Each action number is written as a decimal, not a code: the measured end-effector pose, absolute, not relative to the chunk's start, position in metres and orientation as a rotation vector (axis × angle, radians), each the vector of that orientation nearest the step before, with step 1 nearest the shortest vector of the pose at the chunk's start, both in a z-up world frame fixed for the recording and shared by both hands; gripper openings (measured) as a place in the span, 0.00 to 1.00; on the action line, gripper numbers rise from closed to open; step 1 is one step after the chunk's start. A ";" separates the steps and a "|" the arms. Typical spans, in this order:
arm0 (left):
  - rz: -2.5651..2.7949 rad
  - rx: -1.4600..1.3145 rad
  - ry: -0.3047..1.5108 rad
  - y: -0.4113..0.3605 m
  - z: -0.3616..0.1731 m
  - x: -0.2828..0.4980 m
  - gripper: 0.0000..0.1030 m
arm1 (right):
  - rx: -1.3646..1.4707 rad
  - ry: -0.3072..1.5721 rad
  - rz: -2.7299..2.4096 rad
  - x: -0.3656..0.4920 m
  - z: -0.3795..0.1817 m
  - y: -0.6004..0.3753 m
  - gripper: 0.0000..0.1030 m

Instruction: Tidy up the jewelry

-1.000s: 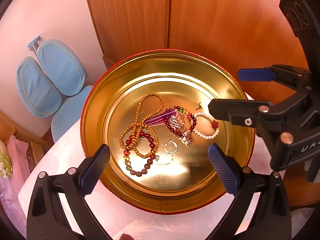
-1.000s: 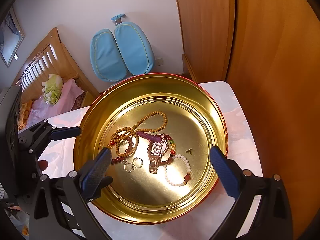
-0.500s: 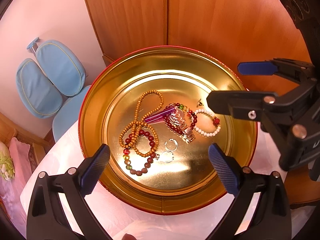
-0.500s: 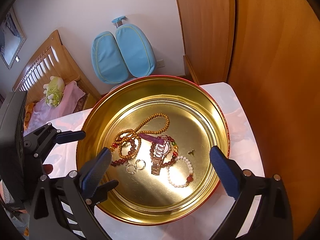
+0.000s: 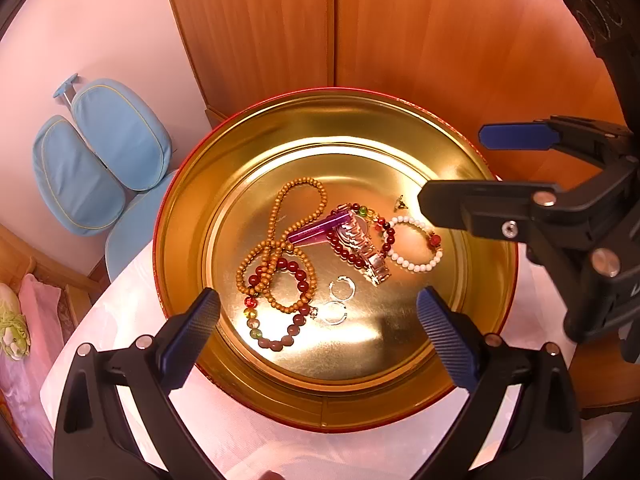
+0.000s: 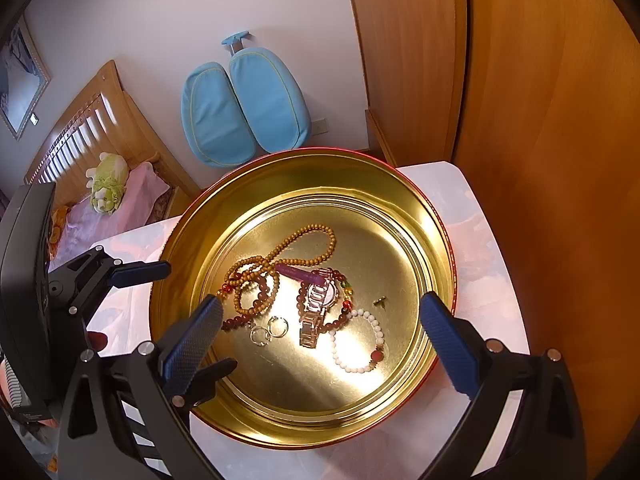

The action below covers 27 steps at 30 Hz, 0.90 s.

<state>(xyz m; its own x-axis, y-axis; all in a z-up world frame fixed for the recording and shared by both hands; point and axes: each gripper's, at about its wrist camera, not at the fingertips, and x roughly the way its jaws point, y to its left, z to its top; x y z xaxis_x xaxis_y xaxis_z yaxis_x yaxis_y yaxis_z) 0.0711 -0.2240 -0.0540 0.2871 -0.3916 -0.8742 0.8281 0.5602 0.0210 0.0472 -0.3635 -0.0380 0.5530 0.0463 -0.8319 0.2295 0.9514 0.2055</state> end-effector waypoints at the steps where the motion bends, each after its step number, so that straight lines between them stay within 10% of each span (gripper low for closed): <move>1: -0.870 0.534 0.963 -0.224 -0.054 0.071 0.93 | 0.307 0.983 -0.110 0.047 -0.038 -0.363 0.96; 27: -0.955 0.461 0.947 -0.227 -0.048 0.052 0.93 | 0.316 0.952 -0.120 0.033 -0.030 -0.364 0.96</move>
<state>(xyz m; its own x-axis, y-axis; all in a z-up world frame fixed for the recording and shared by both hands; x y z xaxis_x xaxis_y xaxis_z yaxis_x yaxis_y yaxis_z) 0.0525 -0.2270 -0.0477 0.2380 -0.4802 -0.8442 0.8478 0.5268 -0.0606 0.0333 -0.3638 -0.0302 0.5774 0.0374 -0.8156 0.2384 0.9477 0.2122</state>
